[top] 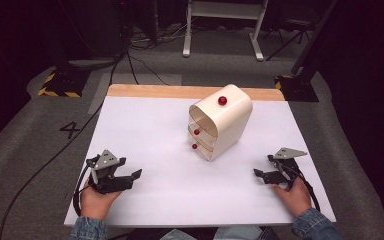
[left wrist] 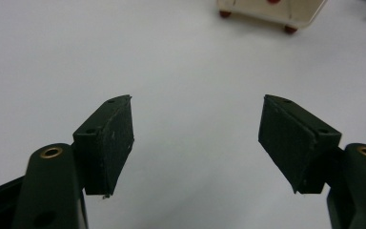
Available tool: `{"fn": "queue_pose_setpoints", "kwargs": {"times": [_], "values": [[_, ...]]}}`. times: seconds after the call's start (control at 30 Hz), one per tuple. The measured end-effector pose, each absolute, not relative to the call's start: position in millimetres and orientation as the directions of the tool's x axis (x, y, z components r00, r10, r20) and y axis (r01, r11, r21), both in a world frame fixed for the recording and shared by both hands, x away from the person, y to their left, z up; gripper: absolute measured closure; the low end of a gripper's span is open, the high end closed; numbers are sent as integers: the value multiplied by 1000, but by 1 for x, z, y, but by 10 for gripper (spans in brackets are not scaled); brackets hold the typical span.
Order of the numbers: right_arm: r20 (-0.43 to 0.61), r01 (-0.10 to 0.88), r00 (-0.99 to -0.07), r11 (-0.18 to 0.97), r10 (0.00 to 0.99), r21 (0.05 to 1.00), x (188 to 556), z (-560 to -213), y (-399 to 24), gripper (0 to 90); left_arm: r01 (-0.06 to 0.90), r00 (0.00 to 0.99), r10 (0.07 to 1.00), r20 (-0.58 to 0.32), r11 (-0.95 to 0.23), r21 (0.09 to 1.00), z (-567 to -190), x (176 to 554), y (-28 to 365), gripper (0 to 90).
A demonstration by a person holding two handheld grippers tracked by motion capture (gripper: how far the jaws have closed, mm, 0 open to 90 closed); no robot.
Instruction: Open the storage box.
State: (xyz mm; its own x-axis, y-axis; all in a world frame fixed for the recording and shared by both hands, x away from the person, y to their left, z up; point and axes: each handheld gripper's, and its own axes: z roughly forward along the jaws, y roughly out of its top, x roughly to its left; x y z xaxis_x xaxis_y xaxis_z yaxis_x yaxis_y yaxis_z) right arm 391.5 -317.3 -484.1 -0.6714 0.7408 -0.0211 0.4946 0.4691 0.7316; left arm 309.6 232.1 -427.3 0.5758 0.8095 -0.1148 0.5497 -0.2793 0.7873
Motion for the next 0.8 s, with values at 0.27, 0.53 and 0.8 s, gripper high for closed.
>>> {"fn": "queue_pose_setpoints", "kwargs": {"times": [0.27,0.53,0.8], "values": [[-21,494,-671,469,741,732,391,-484,-317,139,473,600,789,-130,-219,853,-408,313,221,300],[-21,494,-671,469,741,732,391,-484,-317,139,384,666,736,-121,-200,902,-392,327,199,308],[-24,492,-671,470,741,733,391,-484,-317,139,372,693,709,-131,-196,907,-392,340,179,335]]}}
